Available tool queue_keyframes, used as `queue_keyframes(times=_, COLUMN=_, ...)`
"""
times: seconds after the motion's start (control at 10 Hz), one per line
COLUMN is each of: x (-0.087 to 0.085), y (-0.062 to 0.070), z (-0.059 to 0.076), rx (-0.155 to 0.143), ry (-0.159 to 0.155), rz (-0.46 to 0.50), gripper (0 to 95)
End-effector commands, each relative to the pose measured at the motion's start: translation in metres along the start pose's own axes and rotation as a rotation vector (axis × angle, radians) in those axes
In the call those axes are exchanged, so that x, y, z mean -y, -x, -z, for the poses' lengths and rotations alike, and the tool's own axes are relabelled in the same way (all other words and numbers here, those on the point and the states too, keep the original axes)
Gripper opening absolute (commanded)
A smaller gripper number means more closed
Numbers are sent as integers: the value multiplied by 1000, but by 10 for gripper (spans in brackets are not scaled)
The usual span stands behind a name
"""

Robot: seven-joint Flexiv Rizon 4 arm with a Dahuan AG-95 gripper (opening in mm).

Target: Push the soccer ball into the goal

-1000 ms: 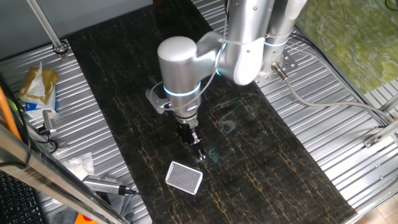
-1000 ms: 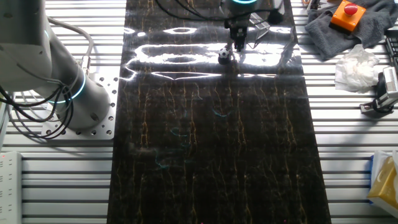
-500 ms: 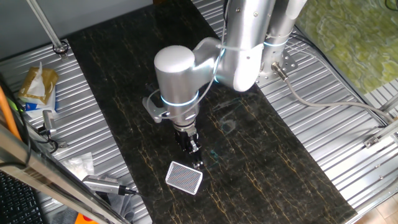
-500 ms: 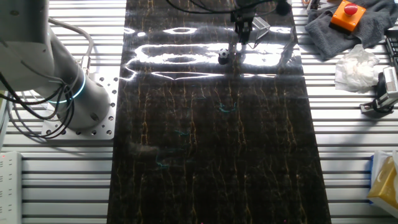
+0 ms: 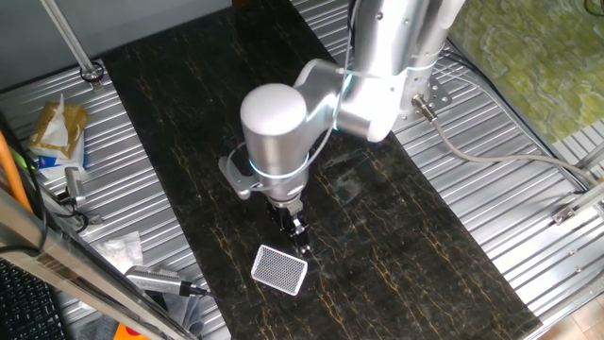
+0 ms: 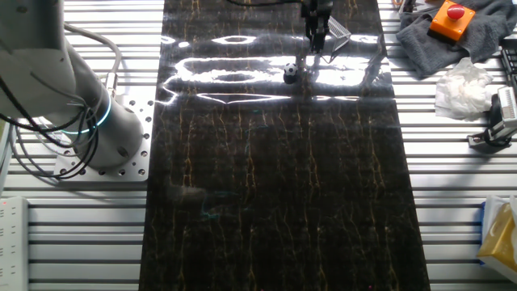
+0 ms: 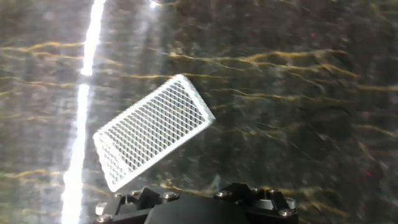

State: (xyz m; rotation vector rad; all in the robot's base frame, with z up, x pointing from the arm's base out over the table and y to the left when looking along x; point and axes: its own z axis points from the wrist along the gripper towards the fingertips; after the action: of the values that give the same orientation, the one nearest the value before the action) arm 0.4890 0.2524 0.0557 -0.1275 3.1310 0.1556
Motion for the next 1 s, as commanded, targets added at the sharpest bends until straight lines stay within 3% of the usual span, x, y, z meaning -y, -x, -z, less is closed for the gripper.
queue_keyframes(times=0.1, x=11, y=-4, z=7, rx=6, ry=51, rz=-135, gripper=760)
queue_keyframes(times=0.5, x=15, y=-5, z=10, rx=33, ry=46, rz=-179, gripper=760)
queue_keyframes(times=0.8, x=26, y=-20, z=25, rx=74, ry=62, rz=-264, gripper=760)
queue_keyframes(times=1.0, x=32, y=-28, z=28, rx=100, ry=68, rz=-300, gripper=760)
